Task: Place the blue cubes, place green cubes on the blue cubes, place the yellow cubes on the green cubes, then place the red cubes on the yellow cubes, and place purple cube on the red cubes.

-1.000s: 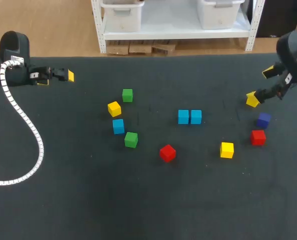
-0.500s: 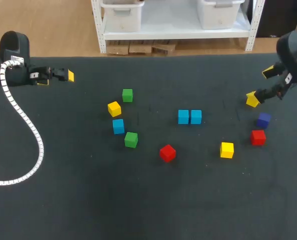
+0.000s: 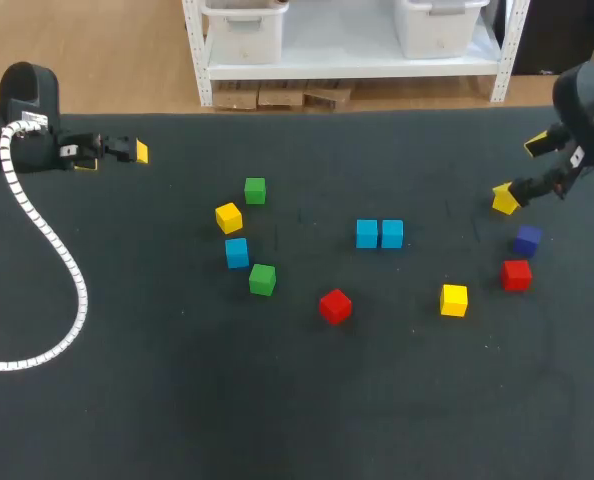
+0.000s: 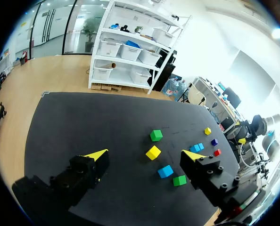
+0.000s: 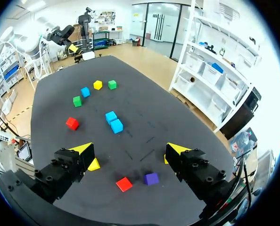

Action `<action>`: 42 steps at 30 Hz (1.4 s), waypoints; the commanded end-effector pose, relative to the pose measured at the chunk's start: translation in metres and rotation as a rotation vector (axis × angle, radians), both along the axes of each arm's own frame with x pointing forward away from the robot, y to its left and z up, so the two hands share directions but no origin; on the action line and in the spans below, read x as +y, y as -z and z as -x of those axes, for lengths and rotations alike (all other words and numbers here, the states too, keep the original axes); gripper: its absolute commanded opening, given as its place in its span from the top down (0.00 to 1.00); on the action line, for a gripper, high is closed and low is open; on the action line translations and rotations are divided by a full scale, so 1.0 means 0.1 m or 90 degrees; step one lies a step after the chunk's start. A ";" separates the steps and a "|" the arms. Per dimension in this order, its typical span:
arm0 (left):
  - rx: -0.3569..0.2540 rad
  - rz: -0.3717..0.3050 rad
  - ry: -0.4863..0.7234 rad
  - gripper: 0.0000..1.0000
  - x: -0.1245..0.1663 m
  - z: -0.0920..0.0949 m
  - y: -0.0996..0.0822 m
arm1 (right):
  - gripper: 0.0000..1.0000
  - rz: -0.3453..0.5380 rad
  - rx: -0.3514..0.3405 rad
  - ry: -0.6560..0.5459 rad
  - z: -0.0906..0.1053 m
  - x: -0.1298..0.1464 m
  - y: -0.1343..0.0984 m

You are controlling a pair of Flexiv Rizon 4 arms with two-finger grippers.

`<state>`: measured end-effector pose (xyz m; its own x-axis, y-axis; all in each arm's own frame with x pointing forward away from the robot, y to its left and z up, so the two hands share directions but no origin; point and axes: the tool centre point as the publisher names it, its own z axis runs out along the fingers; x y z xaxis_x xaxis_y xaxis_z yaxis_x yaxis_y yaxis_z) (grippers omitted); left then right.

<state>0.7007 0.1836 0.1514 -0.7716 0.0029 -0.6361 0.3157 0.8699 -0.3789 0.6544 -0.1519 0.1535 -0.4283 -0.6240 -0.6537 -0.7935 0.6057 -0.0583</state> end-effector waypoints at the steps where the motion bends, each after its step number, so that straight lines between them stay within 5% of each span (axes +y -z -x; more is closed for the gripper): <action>1: -0.003 0.003 0.001 0.00 0.01 0.01 0.01 | 0.00 -0.001 -0.001 0.001 0.01 0.00 0.00; 10: 0.005 -0.027 0.033 0.00 -0.06 0.02 0.01 | 0.00 -0.001 -0.001 0.001 0.01 0.00 0.00; 24: -0.022 -0.189 0.150 0.00 -0.30 0.17 -0.05 | 0.00 -0.001 -0.001 0.001 0.01 0.00 0.00; 42: -0.001 -0.236 0.224 0.00 -0.47 0.18 0.12 | 0.00 -0.001 -0.001 0.001 0.01 0.00 0.00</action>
